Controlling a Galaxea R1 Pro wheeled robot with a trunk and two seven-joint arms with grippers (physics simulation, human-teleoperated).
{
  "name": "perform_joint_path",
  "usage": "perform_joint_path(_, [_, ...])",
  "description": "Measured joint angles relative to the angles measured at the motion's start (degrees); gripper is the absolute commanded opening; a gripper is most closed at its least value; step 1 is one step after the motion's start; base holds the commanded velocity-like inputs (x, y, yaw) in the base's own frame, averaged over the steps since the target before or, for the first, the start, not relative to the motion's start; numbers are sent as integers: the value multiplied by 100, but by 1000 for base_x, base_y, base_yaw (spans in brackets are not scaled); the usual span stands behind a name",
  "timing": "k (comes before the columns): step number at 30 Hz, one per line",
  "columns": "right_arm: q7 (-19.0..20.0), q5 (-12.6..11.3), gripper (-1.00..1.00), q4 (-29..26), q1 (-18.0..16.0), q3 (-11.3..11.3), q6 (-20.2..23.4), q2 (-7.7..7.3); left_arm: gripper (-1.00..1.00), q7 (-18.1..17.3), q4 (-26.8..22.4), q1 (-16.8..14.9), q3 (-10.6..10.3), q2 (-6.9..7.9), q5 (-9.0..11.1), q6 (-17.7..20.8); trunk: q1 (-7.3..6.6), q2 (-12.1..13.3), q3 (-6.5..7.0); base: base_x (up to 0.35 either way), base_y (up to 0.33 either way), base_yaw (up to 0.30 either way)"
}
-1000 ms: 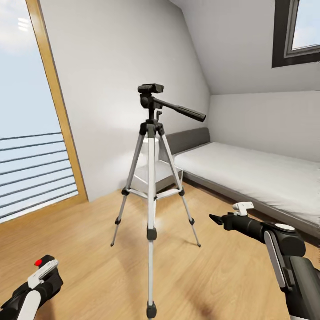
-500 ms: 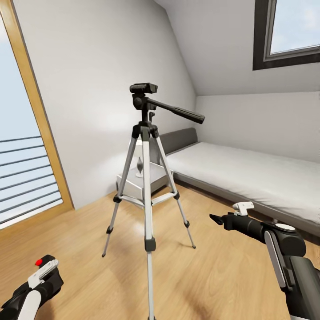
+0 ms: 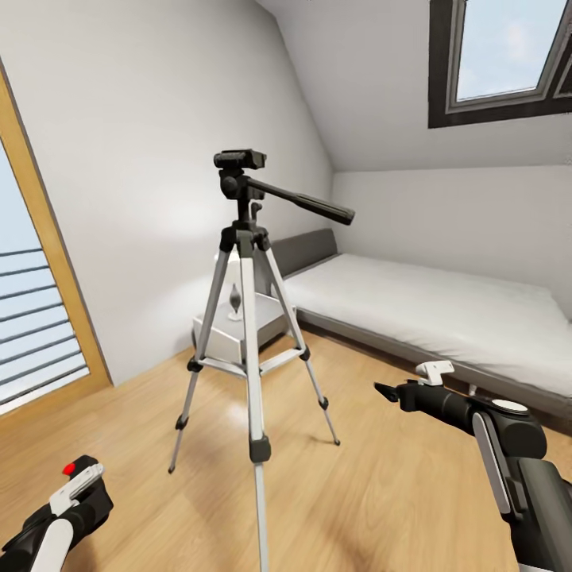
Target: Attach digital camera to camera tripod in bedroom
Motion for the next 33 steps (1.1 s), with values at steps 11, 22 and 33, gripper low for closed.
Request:
perform_joint_path(11, [0,0,100,1,-1,2,0,-2,-100,24,-9,1,18,5,-10,0,-241,441,200,6,6,-38])
perform_joint_path(22, [-1,30,100,1,-1,27,517,-19,-100,0,-2,1,42,26,25,8,-483,883,397,0,0,-1])
perform_joint_path(33, [0,53,100,61,204,272,870,-5,-100,-16,12,1,35,62,30,8,-725,1324,595,0,0,0])
